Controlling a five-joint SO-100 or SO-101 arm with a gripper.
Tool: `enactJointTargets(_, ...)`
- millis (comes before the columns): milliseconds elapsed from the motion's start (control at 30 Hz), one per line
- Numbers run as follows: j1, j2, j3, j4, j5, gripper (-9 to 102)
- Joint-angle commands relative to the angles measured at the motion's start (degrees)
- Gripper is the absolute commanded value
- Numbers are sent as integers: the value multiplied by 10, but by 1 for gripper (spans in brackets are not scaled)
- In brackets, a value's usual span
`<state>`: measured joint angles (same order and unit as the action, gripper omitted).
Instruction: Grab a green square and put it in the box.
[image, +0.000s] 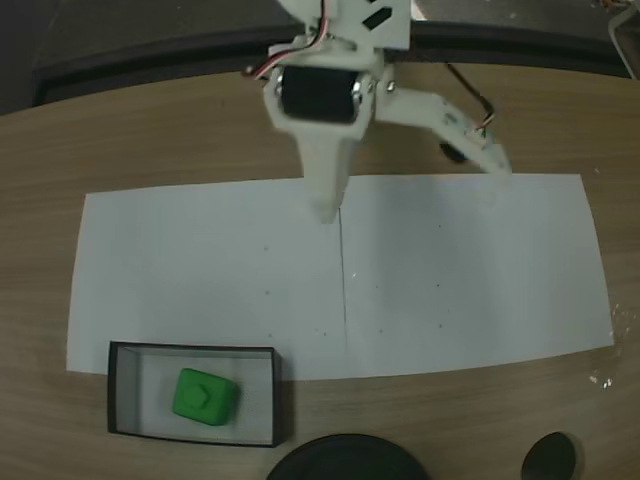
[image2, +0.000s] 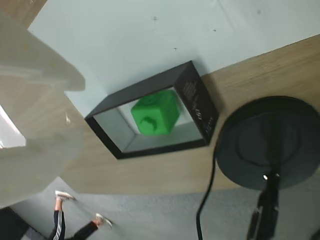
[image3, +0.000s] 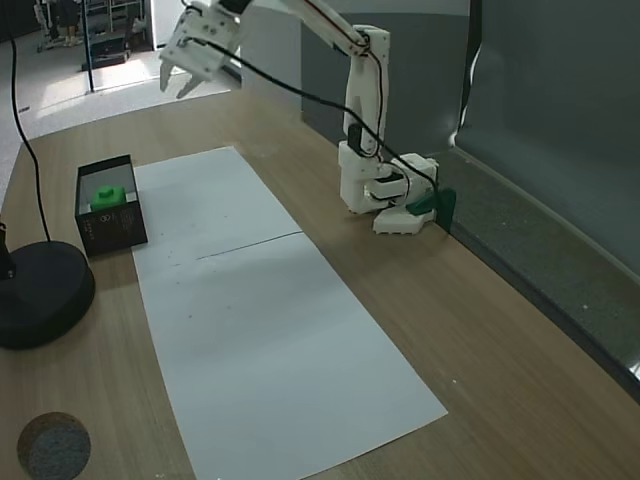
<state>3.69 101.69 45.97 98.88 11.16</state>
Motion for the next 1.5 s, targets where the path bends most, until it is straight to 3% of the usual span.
enactJointTargets(0,-34,185,48,1,-1,5)
enactJointTargets(267,-42,545,403,-47,-53,5)
enactJointTargets(600,-43,884,802,-215,-101,5)
enactJointTargets(700,-42,933,878,-275,-109,0)
enactJointTargets(1233,-28,975,1235,-464,-121,0)
enactJointTargets(1467,-33,974,1310,-463,-120,0)
